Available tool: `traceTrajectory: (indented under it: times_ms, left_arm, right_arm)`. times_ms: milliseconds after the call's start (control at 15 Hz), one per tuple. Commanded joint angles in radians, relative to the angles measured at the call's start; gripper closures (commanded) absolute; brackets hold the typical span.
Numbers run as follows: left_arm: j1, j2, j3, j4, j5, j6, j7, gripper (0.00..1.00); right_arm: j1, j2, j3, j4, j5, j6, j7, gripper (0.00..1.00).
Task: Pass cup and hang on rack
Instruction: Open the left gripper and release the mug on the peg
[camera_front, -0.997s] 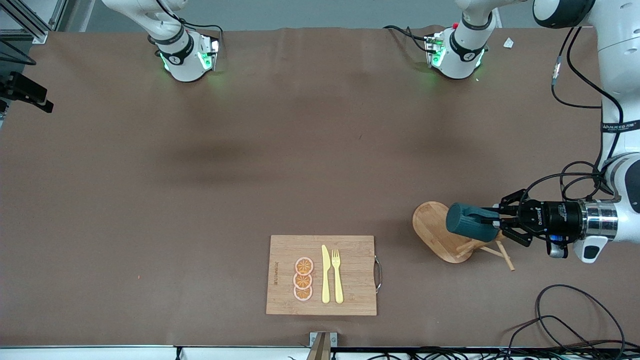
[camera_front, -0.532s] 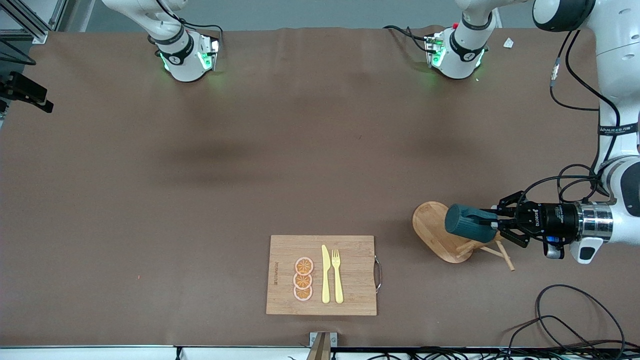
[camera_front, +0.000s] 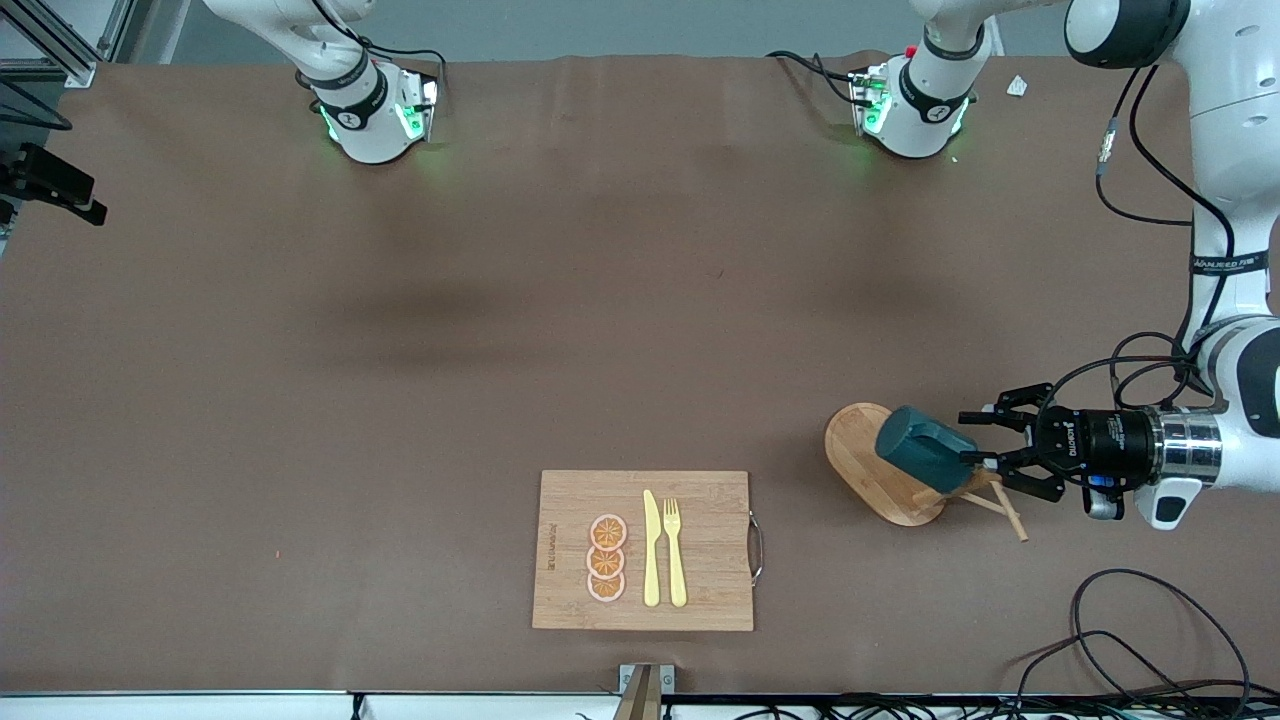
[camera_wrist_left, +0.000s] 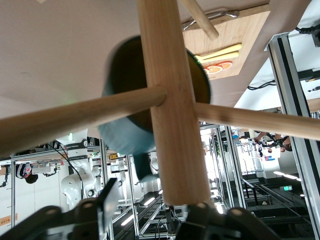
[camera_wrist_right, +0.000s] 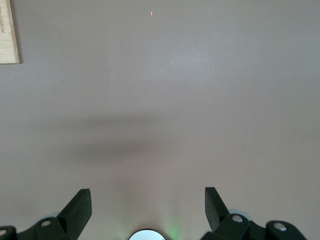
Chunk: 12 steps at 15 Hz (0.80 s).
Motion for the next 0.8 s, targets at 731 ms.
traceTrajectory:
  times_ms: [731]
  left_arm:
    - [-0.007,-0.115,-0.027,0.021,-0.017,-0.007,-0.003,0.00]
  right_arm:
    - [-0.011,-0.016,0.010,-0.014,-0.013,-0.003,0.006,0.00]
